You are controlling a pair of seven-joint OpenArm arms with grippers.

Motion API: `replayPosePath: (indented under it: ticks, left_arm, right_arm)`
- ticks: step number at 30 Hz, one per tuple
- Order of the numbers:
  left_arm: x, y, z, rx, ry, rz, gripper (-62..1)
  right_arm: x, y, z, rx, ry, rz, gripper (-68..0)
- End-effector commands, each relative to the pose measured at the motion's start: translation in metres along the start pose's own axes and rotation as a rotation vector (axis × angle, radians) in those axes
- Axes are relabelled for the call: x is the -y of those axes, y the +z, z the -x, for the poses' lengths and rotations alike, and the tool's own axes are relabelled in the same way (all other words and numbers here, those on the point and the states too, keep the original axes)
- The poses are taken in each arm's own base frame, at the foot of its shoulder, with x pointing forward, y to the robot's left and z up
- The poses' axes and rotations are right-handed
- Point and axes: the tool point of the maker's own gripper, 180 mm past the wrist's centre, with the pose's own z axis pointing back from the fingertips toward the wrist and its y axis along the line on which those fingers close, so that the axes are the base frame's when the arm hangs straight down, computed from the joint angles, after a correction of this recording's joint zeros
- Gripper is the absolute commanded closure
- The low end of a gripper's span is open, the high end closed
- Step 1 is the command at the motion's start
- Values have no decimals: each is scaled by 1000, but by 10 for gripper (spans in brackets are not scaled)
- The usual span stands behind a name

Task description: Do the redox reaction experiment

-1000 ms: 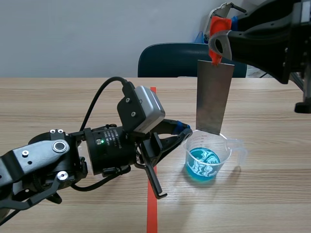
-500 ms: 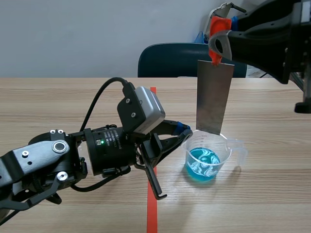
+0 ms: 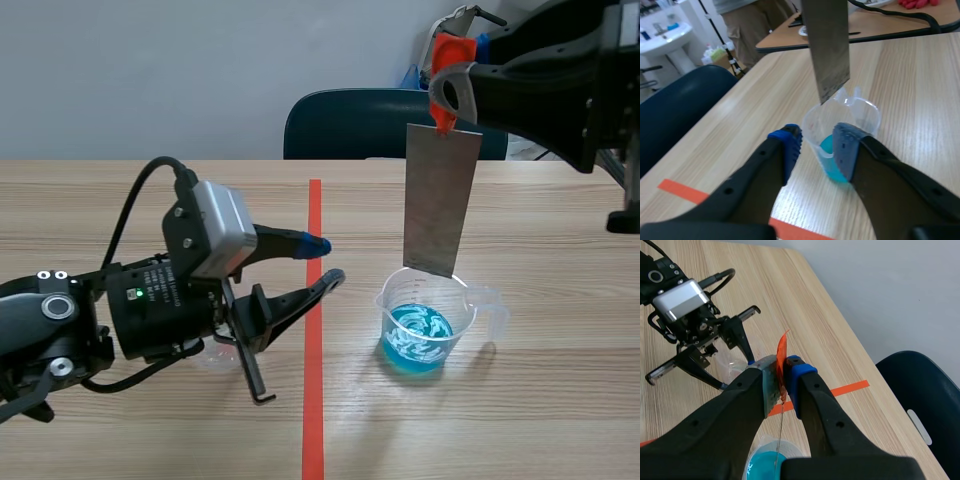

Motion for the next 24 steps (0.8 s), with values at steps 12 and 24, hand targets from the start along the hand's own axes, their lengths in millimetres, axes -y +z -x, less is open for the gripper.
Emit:
replayPosePath:
  ticks: [12, 24]
  left_arm:
    - [-27, 68, -17, 44, -105, -43, -623]
    - [-34, 109, -29, -44, -198, 23, -623]
  right_arm:
    - [2, 2, -9, 23, 18, 1, -10]
    - [2, 2, -9, 23, 18, 1, -10]
